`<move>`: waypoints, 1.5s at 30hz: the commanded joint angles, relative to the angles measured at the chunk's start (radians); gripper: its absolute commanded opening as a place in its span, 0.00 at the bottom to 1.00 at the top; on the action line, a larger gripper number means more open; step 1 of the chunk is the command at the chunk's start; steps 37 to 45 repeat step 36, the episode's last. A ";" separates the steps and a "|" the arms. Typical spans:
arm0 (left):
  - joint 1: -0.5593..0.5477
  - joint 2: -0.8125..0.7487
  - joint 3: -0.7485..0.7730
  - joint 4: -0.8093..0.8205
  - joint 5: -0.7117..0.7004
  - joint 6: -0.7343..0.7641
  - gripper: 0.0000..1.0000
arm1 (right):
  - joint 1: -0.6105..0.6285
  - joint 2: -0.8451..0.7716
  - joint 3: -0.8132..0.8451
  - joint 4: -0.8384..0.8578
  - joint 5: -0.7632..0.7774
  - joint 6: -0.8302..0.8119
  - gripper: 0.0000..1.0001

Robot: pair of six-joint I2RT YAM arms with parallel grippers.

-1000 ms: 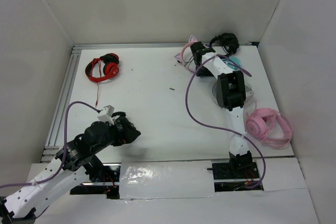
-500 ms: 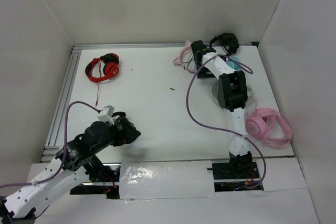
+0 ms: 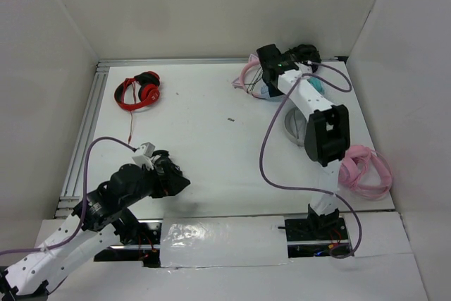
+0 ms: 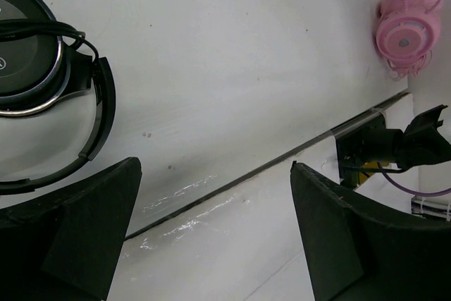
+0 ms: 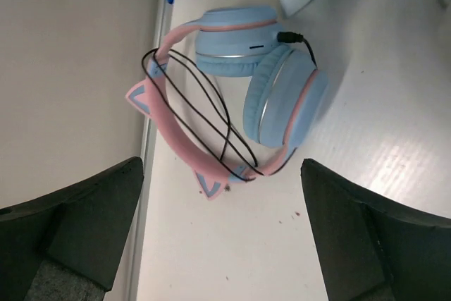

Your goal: Wrap the headphones

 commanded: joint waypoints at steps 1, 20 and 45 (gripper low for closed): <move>-0.005 0.010 0.050 0.057 0.044 0.047 0.99 | 0.010 -0.180 -0.107 0.108 0.073 -0.155 1.00; -0.005 0.194 0.314 0.001 -0.050 0.105 0.99 | 0.140 -1.165 -1.118 0.593 -0.367 -0.886 1.00; -0.007 0.110 0.269 0.015 -0.071 0.121 0.99 | 0.217 -1.340 -1.241 0.642 -0.332 -0.895 1.00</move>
